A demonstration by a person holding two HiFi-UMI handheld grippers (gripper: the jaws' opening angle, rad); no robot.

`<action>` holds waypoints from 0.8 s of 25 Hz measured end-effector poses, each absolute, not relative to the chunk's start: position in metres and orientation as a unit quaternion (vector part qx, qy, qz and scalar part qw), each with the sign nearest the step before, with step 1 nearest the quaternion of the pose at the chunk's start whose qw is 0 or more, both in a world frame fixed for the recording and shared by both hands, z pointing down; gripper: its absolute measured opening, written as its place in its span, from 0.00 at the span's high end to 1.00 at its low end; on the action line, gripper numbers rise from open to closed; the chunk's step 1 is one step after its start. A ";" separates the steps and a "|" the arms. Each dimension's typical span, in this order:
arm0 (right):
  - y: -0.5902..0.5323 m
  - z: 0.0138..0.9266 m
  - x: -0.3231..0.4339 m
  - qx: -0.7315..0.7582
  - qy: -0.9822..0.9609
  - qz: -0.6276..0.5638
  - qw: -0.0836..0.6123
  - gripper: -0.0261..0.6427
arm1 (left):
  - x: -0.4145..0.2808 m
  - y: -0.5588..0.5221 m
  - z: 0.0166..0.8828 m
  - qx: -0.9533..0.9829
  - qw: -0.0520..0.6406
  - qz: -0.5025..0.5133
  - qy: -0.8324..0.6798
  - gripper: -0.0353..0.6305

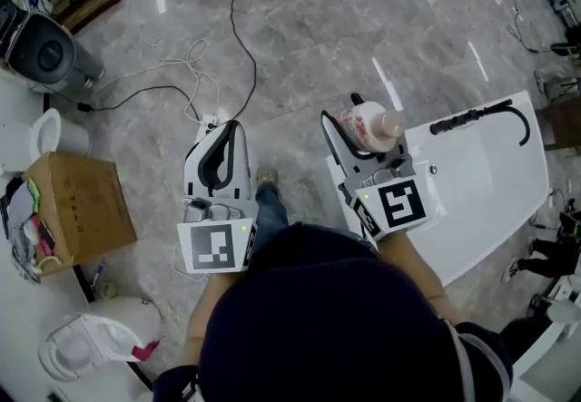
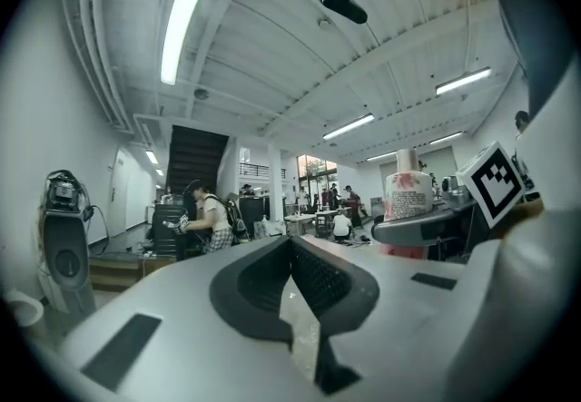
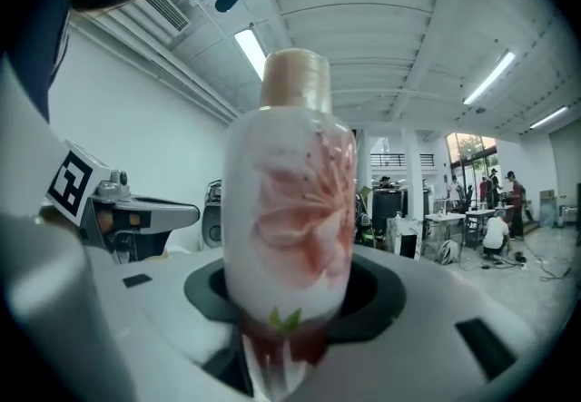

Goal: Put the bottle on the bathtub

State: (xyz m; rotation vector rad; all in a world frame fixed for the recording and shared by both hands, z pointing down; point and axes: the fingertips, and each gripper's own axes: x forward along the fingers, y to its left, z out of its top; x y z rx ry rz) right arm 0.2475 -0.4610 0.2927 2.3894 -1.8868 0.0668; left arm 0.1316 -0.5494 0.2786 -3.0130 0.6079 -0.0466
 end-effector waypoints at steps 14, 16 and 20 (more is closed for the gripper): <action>-0.466 0.324 0.362 0.917 -0.395 0.036 0.036 0.63 | 0.308 -0.594 0.303 -0.995 0.042 -0.014 -0.089 0.91; -0.439 0.329 0.372 0.939 -0.339 0.046 0.035 0.63 | 0.330 -0.572 0.308 -0.988 0.038 -0.017 -0.150 0.91; -0.386 0.334 0.393 0.965 -0.251 0.063 0.036 0.63 | 0.371 -0.526 0.317 -0.969 0.030 -0.027 -0.243 0.91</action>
